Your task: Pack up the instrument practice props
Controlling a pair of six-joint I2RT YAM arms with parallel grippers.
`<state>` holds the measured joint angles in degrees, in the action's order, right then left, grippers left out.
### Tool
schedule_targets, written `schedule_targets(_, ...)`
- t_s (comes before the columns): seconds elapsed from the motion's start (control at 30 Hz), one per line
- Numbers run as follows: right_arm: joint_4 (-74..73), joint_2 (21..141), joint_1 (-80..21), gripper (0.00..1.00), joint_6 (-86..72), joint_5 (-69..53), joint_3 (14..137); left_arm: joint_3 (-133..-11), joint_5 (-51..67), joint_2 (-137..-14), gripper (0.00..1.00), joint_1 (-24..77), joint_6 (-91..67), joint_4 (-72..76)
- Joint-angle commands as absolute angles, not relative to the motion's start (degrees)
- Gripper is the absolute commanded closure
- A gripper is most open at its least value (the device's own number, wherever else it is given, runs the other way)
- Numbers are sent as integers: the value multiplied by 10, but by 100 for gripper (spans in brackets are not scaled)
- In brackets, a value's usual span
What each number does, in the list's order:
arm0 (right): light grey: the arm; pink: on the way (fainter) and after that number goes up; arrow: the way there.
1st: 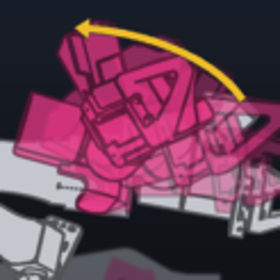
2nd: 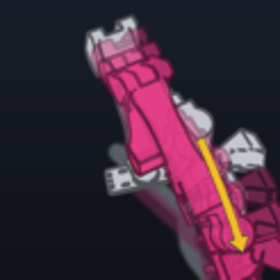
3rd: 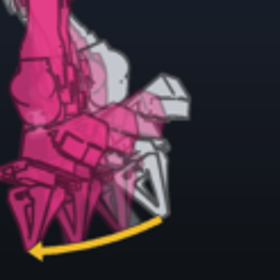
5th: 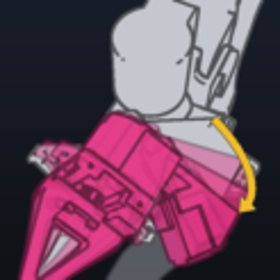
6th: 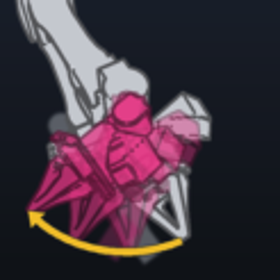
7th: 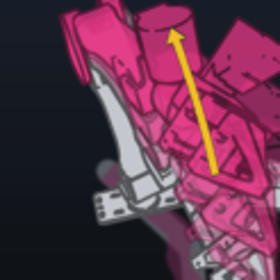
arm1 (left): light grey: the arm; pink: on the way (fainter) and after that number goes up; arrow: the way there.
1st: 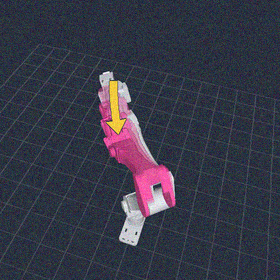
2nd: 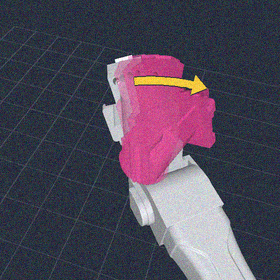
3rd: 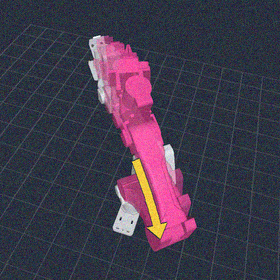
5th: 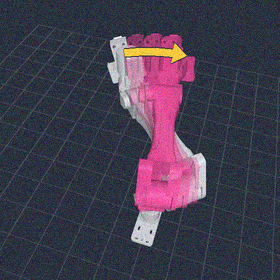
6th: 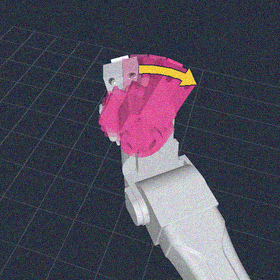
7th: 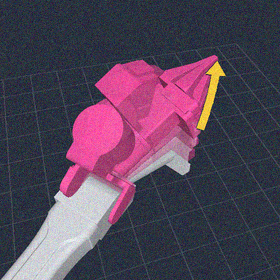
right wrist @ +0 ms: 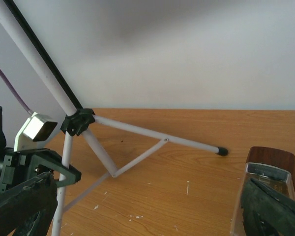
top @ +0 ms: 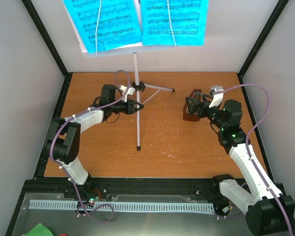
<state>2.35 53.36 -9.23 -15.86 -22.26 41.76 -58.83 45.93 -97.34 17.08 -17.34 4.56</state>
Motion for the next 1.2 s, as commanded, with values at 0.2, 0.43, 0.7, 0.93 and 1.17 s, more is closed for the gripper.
schedule_targets(0.2,-13,507,-91,0,-150,-216,433,-625,459,-953,61,179,-94,36)
schedule_targets(0.43,-58,488,-91,0,-137,-204,435,-557,279,-868,28,192,-173,43)
schedule_targets(0.7,-104,472,-91,0,-144,-182,429,-547,54,-836,26,299,-202,15)
schedule_targets(0.93,-114,446,-91,0,-152,-182,415,-581,-31,-873,30,316,-207,-18)
schedule_targets(1.17,-120,433,-91,0,-153,-177,405,-614,-27,-908,67,329,-180,-27)
